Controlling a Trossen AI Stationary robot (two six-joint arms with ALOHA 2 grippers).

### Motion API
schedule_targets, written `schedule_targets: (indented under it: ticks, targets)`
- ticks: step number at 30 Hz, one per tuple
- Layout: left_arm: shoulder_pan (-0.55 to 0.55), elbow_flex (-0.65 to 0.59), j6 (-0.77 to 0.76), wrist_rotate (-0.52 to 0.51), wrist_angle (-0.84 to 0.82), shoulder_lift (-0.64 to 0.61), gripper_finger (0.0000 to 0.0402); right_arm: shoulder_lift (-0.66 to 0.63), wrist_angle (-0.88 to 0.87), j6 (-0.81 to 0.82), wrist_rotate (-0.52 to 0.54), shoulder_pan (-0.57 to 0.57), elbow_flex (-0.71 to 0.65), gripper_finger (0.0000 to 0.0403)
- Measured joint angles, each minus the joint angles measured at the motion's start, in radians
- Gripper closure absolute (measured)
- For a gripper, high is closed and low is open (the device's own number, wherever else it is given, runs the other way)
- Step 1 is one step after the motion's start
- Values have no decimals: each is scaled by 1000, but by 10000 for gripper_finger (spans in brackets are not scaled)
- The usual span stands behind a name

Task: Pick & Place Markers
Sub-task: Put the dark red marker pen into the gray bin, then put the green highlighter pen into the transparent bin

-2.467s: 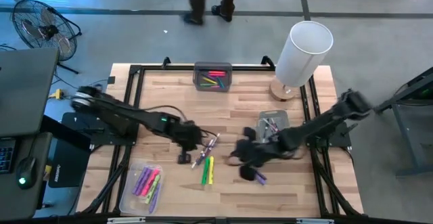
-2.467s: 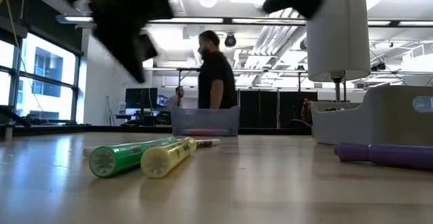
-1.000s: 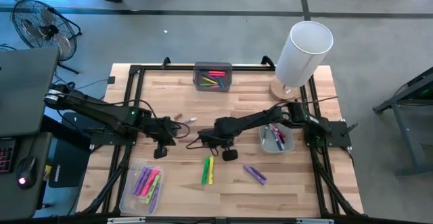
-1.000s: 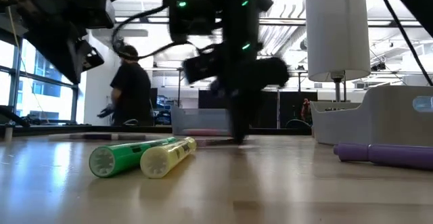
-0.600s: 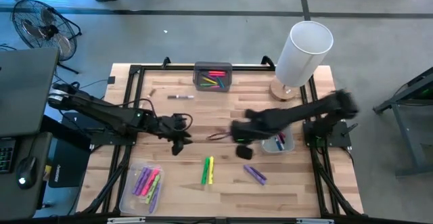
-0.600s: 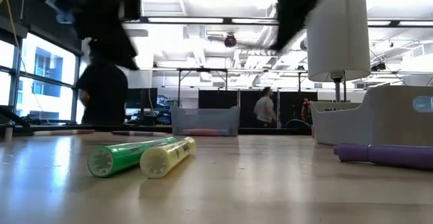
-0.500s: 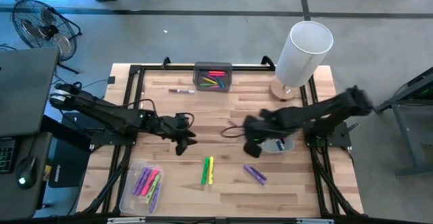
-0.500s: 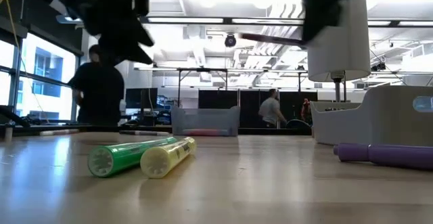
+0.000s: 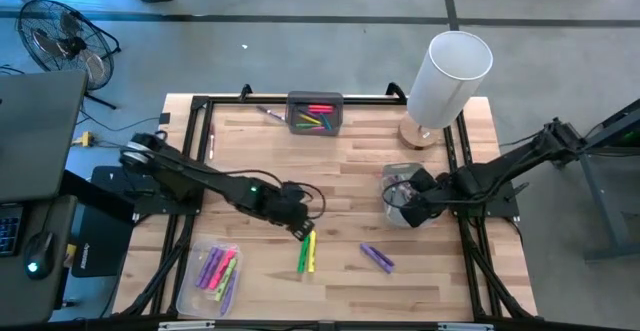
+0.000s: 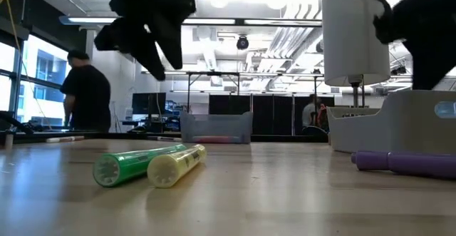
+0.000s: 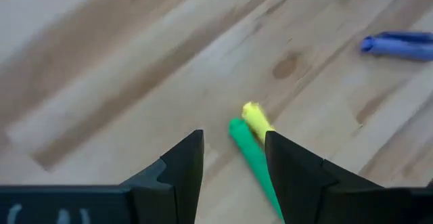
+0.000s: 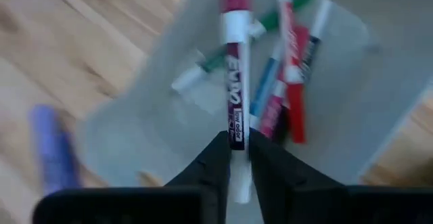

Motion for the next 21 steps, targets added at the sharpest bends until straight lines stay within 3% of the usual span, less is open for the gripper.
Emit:
schedule_targets:
  ticks: [7, 21]
  targets:
    - [-11, 67, -161, 114, -16, 127, 248, -91, -28, -40, 4, 1, -58, 300]
    - [-48, 70, -297, 191, 109, 270, 248, -312, -24, -115, 100, 0, -57, 293]
